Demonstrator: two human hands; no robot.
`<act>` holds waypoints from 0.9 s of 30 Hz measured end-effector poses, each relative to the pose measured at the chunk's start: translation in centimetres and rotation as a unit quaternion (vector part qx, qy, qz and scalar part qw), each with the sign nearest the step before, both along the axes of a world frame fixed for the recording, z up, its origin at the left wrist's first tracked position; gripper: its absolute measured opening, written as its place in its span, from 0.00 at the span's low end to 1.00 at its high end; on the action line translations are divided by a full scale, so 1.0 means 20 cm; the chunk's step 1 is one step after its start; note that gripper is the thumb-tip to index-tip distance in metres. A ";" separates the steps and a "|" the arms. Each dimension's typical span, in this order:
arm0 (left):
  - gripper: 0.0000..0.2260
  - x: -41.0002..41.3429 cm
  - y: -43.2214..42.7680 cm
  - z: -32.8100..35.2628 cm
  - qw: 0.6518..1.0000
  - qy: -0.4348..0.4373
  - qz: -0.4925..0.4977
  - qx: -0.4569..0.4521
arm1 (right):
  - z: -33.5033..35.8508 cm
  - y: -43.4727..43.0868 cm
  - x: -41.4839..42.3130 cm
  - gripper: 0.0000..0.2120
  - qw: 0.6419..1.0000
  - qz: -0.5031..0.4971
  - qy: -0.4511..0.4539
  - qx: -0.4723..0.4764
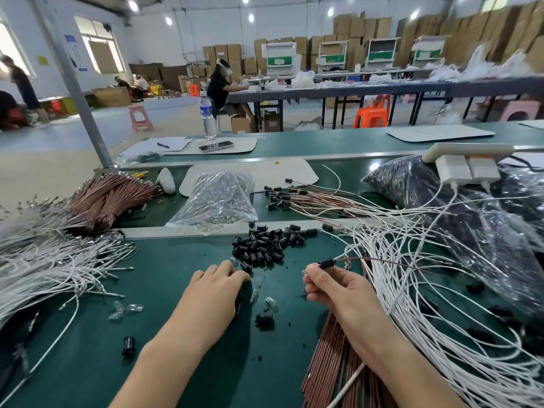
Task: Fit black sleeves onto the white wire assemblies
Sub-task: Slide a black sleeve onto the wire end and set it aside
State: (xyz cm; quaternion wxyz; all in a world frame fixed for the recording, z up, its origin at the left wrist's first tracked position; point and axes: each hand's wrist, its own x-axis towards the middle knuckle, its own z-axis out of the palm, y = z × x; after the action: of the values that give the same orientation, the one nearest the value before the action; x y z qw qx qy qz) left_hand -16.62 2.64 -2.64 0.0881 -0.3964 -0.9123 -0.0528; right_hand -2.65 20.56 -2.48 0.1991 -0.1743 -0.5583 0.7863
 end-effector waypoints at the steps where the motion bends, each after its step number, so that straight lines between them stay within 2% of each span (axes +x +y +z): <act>1: 0.23 -0.01 0.01 0.02 1.000 0.000 -0.006 -0.027 | 0.00 0.00 0.00 0.12 1.000 0.000 0.001 -0.005; 4: 0.24 -0.04 0.00 0.06 0.997 0.005 -0.032 -0.073 | 0.00 0.01 0.00 0.11 0.999 -0.008 0.008 -0.032; 10: 0.12 -0.05 -0.02 0.08 0.993 0.037 -0.072 -0.089 | 0.01 0.02 0.00 0.08 0.997 -0.002 0.014 -0.074; 11: 0.10 -0.04 -0.02 0.09 0.995 0.024 -0.082 -0.049 | 0.01 0.02 0.01 0.08 0.997 0.000 0.016 -0.077; 13: 0.07 0.02 0.03 0.11 0.984 -0.052 -0.085 0.146 | 0.00 0.02 0.01 0.08 0.997 0.003 0.018 -0.079; 15: 0.04 0.13 0.12 0.14 0.913 -0.169 -0.085 0.362 | 0.00 0.02 0.00 0.09 0.997 0.004 0.023 -0.076; 16: 0.04 0.20 0.17 0.13 0.872 -0.220 -0.087 0.429 | 0.00 0.02 -0.01 0.09 0.997 0.003 0.026 -0.077; 20: 0.04 0.37 0.31 0.04 0.749 -0.361 -0.049 0.554 | -0.01 0.02 -0.01 0.12 0.995 -0.001 0.039 -0.089; 22: 0.02 0.37 0.32 0.01 0.719 -0.381 -0.021 0.581 | -0.02 0.03 -0.02 0.13 0.995 -0.010 0.042 -0.087; 27: 0.05 0.36 0.30 -0.01 0.699 -0.410 -0.043 0.584 | -0.04 0.03 -0.04 0.14 0.997 -0.012 0.037 -0.062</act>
State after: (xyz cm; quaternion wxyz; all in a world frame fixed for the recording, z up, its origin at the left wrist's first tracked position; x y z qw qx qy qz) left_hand -9.33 8.69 -2.77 -0.0835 -0.2428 -0.6263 -0.7361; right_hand -3.42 21.20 -3.28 0.2174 -0.1640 -0.4984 0.8231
